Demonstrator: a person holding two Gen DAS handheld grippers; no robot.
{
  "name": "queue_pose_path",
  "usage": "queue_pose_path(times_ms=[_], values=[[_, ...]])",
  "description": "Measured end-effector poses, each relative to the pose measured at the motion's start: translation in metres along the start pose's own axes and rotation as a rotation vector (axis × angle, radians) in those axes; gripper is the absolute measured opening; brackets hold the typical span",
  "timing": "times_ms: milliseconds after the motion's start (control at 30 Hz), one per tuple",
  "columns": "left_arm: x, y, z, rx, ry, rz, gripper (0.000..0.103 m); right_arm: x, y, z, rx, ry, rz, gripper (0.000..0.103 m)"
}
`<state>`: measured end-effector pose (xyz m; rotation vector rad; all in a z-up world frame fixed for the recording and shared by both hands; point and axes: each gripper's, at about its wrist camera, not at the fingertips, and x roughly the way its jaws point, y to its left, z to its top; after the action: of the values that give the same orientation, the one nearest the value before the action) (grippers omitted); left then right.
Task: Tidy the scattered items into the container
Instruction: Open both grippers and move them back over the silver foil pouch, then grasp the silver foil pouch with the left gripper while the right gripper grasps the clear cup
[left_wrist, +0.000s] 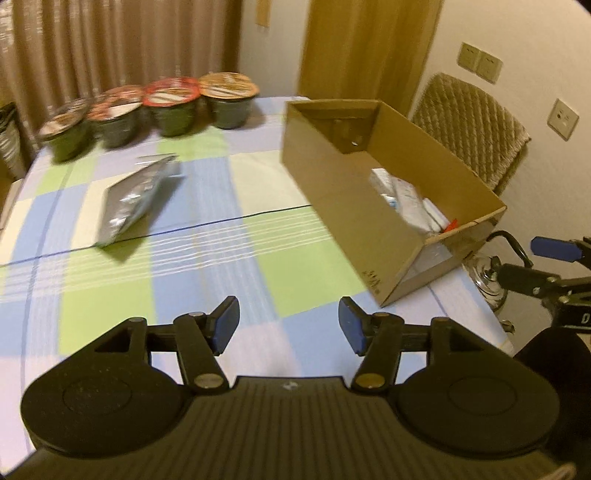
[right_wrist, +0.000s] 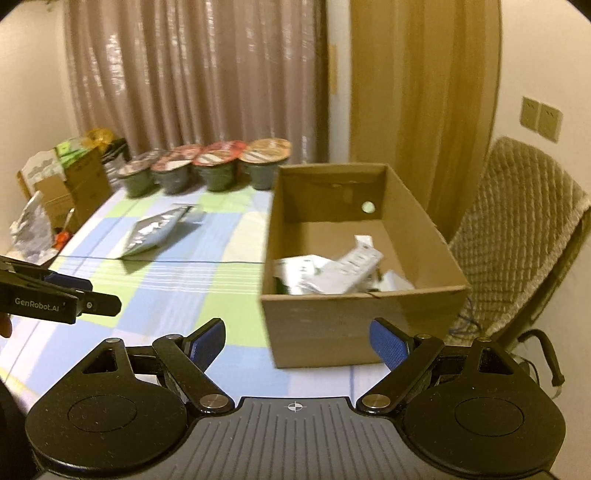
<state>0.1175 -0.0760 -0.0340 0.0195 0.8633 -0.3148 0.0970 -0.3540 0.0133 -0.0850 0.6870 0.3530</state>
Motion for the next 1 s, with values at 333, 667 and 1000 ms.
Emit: queue_pose_path(times_ms=[333, 667, 1000], values=[[-0.057, 0.055, -0.027, -0.078, -0.076, 0.065, 0.059, -0.026, 0.062, 0.003, -0.118, -0.039, 0.029, 0.091], [-0.079, 0.087, -0.030, -0.084, -0.115, 0.106, 0.067, -0.019, 0.096, 0.011, -0.213, -0.030, 0.084, 0.091], [-0.039, 0.125, 0.005, 0.007, -0.057, 0.113, 0.076, 0.049, 0.123, 0.046, -0.329, 0.024, 0.191, 0.091]])
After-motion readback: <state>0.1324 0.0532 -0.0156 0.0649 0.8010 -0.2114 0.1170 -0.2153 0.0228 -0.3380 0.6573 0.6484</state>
